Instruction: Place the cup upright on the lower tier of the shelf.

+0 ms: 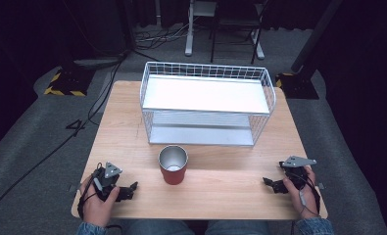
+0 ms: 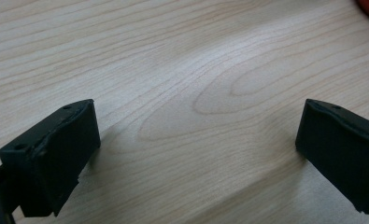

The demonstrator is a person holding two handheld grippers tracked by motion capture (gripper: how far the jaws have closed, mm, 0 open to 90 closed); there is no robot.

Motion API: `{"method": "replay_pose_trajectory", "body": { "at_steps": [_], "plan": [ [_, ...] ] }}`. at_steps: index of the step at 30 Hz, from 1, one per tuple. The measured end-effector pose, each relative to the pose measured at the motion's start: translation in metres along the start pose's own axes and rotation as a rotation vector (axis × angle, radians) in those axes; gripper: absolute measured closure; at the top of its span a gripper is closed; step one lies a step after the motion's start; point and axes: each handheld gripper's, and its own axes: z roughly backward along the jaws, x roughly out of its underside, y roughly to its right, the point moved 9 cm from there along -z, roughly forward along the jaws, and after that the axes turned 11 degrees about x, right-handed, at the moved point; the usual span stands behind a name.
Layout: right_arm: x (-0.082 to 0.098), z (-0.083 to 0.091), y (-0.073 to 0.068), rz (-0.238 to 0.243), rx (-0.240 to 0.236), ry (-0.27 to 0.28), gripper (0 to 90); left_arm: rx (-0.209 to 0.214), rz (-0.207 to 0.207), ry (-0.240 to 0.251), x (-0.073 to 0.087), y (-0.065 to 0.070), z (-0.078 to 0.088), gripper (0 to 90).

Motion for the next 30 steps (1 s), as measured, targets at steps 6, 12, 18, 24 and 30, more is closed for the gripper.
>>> {"method": "replay_pose_trajectory", "body": {
  "at_steps": [6, 12, 18, 24, 30],
  "plan": [
    [0.0, 0.0, 0.0, 0.0, 0.0, 0.0, 0.2, 0.021, 0.001, 0.024, -0.001, -0.002, 0.003, 4.1],
    [0.0, 0.0, 0.0, 0.0, 0.0, 0.001, 0.2, 0.022, -0.003, 0.065, -0.004, -0.001, 0.008, 14.7],
    [0.0, 0.0, 0.0, 0.0, 0.0, 0.0, 0.3, 0.033, -0.049, 0.149, -0.013, 0.005, 0.019, 16.0],
    [0.0, 0.0, 0.0, 0.0, 0.001, 0.0, 0.2, 0.087, -0.058, 0.241, -0.02, 0.017, 0.026, 15.8],
    [0.0, 0.0, 0.0, 0.0, 0.0, 0.001, 0.2, 0.131, -0.08, 0.317, -0.029, 0.034, 0.028, 15.7]
  ]
}}
